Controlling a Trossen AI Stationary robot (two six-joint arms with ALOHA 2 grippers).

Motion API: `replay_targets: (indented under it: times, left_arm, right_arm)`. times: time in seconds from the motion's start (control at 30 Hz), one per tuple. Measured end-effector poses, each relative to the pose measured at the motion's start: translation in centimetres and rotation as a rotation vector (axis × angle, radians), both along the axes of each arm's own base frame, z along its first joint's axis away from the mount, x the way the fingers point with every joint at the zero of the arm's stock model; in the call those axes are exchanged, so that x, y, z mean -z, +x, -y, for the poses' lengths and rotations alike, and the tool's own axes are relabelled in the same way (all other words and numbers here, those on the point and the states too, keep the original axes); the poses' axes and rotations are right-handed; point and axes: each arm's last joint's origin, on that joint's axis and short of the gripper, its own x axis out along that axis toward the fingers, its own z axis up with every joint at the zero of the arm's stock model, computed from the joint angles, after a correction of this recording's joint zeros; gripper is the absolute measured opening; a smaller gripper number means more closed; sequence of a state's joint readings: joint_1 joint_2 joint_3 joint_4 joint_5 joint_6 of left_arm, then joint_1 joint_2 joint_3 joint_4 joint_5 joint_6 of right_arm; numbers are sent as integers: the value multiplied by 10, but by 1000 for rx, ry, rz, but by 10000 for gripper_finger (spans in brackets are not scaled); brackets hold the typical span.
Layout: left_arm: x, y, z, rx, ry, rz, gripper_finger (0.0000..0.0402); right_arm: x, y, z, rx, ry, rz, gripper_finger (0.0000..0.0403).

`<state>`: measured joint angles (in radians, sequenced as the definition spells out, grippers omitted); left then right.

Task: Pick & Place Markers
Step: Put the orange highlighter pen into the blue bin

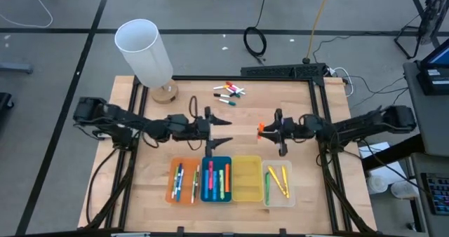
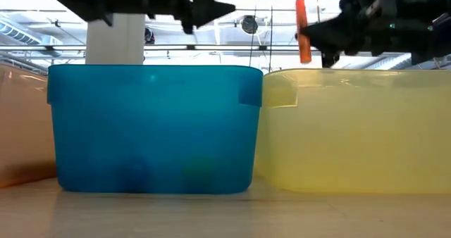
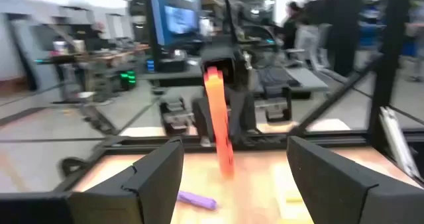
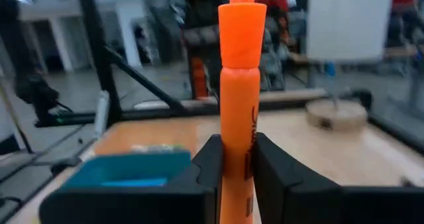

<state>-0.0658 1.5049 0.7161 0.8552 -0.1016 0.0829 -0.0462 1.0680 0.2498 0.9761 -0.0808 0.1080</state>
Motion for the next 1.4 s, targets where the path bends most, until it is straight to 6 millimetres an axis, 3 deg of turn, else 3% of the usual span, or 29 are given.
replay_targets:
  times: [0.1, 0.37, 0.47, 0.67, 1.4]
  left_arm:
    - [10, 21, -2, 49, 4, 33, 268]
    - [31, 85, 1, 165, -53, -15, 263]
    - [37, 93, 4, 165, -60, -28, 256]
    - [37, 92, 2, 93, -45, 10, 242]
    - [38, 91, 5, 97, -22, -32, 228]
  right_arm:
    - [-8, 2, -9, -37, -25, 92, 41]
    - [-5, 16, -16, 15, -69, 35, 41]
    - [-2, 17, -19, 5, -79, 20, 41]
    - [-9, 15, -22, 16, -77, 67, 42]
    - [-12, 17, -31, -49, -27, 38, 43]
